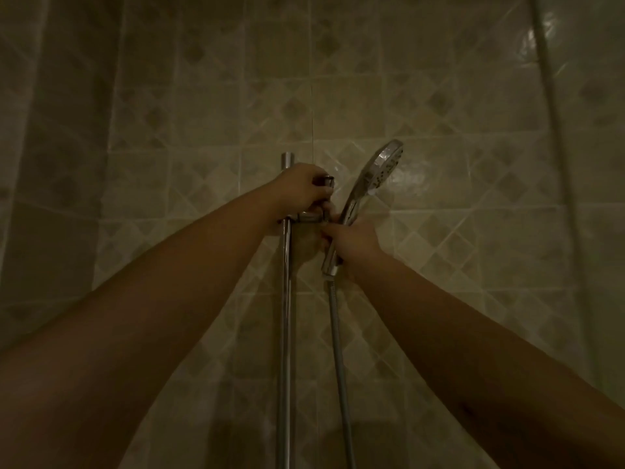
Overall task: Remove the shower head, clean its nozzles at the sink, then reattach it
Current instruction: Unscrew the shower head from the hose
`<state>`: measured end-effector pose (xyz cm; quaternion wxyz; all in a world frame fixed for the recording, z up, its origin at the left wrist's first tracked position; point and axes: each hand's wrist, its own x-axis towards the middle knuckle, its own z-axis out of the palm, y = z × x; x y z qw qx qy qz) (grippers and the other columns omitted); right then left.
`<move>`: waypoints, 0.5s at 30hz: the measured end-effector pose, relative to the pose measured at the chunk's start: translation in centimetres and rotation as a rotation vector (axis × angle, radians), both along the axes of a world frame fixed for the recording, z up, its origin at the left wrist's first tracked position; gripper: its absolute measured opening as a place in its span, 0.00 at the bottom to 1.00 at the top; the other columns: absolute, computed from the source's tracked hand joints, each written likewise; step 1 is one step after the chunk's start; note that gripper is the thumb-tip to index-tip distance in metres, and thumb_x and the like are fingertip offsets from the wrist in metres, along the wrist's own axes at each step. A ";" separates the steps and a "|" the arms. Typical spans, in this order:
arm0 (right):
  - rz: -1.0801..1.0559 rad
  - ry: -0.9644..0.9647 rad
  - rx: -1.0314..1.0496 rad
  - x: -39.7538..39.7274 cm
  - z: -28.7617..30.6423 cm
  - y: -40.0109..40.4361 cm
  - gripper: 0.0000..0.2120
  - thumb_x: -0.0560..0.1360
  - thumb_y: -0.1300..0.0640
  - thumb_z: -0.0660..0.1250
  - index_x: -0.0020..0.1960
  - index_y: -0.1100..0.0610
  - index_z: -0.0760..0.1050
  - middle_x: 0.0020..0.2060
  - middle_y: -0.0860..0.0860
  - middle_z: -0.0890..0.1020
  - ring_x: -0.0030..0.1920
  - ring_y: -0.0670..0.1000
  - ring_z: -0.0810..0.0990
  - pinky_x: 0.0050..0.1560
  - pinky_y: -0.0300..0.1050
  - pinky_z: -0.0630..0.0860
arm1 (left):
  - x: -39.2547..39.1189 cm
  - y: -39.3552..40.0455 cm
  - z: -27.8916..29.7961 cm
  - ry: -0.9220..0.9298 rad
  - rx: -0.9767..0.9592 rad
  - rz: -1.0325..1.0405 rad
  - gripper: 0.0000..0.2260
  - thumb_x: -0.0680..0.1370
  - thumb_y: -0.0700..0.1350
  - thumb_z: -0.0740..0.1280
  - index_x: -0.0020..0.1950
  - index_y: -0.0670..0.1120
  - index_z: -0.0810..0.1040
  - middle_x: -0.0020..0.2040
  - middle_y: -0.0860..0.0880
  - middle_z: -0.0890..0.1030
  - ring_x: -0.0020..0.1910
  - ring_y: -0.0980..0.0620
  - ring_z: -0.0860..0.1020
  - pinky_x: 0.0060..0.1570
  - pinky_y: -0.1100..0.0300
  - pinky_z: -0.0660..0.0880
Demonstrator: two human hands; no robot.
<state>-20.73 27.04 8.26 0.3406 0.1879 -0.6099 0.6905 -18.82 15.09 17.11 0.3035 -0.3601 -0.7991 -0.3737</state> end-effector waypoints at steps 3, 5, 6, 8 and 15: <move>-0.037 0.006 0.024 -0.7 0.8 -0.1 0.07 0.69 0.63 0.72 0.36 0.52 0.79 0.33 0.53 0.83 0.37 0.54 0.83 0.45 0.54 0.81 | -0.4 -0.6 1.0 0.047 -0.030 0.109 0.08 0.79 0.38 0.67 0.53 0.33 0.79 0.40 0.42 0.80 0.39 0.49 0.80 0.39 0.60 0.80; -0.037 0.016 0.021 -0.9 1.0 -0.2 0.09 0.68 0.65 0.73 0.36 0.51 0.79 0.31 0.50 0.82 0.36 0.51 0.82 0.42 0.49 0.81 | -0.8 -0.9 1.4 0.086 -0.065 0.192 0.08 0.78 0.40 0.68 0.53 0.35 0.80 0.43 0.41 0.81 0.40 0.49 0.80 0.36 0.63 0.78; -0.023 0.022 0.030 -0.9 1.0 -0.4 0.09 0.68 0.66 0.73 0.37 0.52 0.80 0.31 0.50 0.82 0.35 0.51 0.82 0.42 0.49 0.81 | -0.9 -1.0 1.6 0.118 -0.092 0.225 0.09 0.78 0.40 0.69 0.54 0.36 0.81 0.45 0.40 0.82 0.40 0.48 0.80 0.38 0.62 0.77; -0.011 0.038 0.071 -1.2 1.0 -0.8 0.09 0.67 0.67 0.73 0.38 0.54 0.80 0.31 0.51 0.82 0.35 0.51 0.82 0.41 0.50 0.82 | -1.0 -1.1 1.7 0.172 -0.126 0.268 0.11 0.77 0.41 0.70 0.58 0.38 0.80 0.49 0.40 0.82 0.40 0.50 0.79 0.40 0.61 0.76; -0.011 0.020 0.072 -1.2 -0.2 -1.0 0.06 0.68 0.67 0.73 0.45 0.65 0.80 0.32 0.58 0.81 0.32 0.55 0.81 0.32 0.44 0.76 | -0.9 -1.8 1.5 0.326 -0.333 0.408 0.19 0.77 0.46 0.70 0.67 0.44 0.77 0.62 0.43 0.80 0.57 0.49 0.78 0.50 0.63 0.68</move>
